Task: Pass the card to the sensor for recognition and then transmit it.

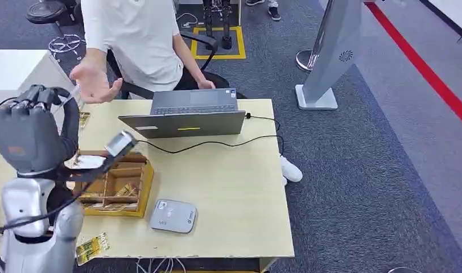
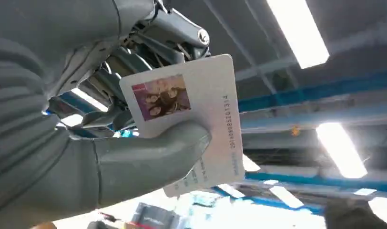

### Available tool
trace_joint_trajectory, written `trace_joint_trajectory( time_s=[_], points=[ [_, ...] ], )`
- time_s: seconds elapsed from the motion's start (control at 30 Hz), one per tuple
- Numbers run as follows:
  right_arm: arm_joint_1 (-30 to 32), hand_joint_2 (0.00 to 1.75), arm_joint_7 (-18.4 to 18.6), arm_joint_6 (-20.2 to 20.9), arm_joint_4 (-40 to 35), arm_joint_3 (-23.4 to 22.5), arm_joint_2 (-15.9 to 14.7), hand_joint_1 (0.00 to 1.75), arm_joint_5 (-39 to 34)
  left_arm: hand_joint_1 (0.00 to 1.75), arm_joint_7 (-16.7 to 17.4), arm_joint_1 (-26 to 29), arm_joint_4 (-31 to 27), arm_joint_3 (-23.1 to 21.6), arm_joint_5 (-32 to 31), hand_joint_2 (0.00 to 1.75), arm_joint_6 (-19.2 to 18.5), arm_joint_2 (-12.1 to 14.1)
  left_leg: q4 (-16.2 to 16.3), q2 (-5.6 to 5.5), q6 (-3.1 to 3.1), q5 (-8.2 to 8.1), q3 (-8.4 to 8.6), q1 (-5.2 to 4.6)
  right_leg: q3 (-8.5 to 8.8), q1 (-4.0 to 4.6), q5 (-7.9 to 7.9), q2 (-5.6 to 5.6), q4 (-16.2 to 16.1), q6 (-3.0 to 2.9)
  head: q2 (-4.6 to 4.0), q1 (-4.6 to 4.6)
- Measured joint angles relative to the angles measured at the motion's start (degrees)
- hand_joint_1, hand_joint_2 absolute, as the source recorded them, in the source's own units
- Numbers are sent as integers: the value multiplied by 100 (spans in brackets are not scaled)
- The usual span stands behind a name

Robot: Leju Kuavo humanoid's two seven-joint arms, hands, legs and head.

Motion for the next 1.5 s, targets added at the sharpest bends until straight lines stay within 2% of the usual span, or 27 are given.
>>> trace_joint_trajectory(
  time_s=[0.13, 0.2, 0.33, 0.5, 0.53, 0.63, 0.8, 1.23, 1.3, 1.43, 1.5],
  points=[
    [-3, 175, -13, 37, 0, 0, 0, 0, 59, 175, 171, -977, 1136, 209, -135, 175, -350, 177, 0, 4, -2, 10, 1, 1, -2, 2, 11, 3, 3, -8, 0, -11],
    [-7, 175, -15, 39, 0, 0, 0, 0, 57, 175, 253, -1255, 1504, 218, -135, 175, -480, 194, 0, 5, -2, 10, 1, 0, 10, 1, 11, 5, 4, -9, 0, -4],
    [-7, 175, -20, 41, 0, 0, 0, 0, 54, 175, 310, -1464, 1844, 236, -137, 175, -542, 203, 0, 12, -2, 10, -1, 1, 6, 1, 13, 15, 4, -8, 0, -9],
    [-7, 175, -20, 46, 0, 0, 0, 0, 0, 175, 299, -1485, 1975, 236, -135, 175, -592, 197, 0, 15, -2, 8, -4, 0, 0, 0, 13, 20, 3, -8, 0, -9],
    [-7, 175, -13, 48, 0, 0, 0, 0, 0, 0, 295, -1483, 1990, 236, -126, 175, -616, 188, 0, 15, -2, 8, -4, 0, -2, 1, 13, 19, 2, -8, 0, -9],
    [-11, 175, 13, 57, 0, 0, 0, 0, -9, 0, 284, -1477, 2021, 236, -107, 175, -673, 146, 0, 13, -2, 9, -7, 1, -2, 1, 13, 17, 3, -8, 0, -9],
    [-11, 175, 0, 52, 0, 0, 0, 0, -5, 0, 185, -1410, 2014, 238, -61, 175, -511, 85, 0, 14, -2, 9, -7, 0, 0, 1, 13, 19, 3, -8, 0, -9],
    [-12, 175, 11, 41, 0, 2, 0, 0, -22, 0, 59, -1089, 1636, 236, 59, 175, -511, 24, 0, 14, -2, 9, -6, 0, 0, 1, 13, 17, 3, -8, 0, -9],
    [-10, 175, 4, 37, 0, 0, 0, 0, -119, 0, 13, -1005, 1506, 236, 59, 175, -704, 11, 0, 14, -2, 9, -6, 0, 0, 1, 13, 18, 3, -8, 0, -9],
    [-4, 175, -2, 20, 2, -11, 0, 0, -378, 0, 28, -601, 845, -3, 96, 175, -1682, -22, 0, 14, -2, 8, -8, 0, -2, 0, 12, 18, 1, -7, 0, -9],
    [-4, 175, -2, 20, 2, -17, 0, 0, -418, 0, 90, -425, 586, -206, 114, 175, -1818, -20, 0, 12, -2, 8, -14, 0, -6, 1, 11, 16, -1, -6, 0, -9]
  ],
)
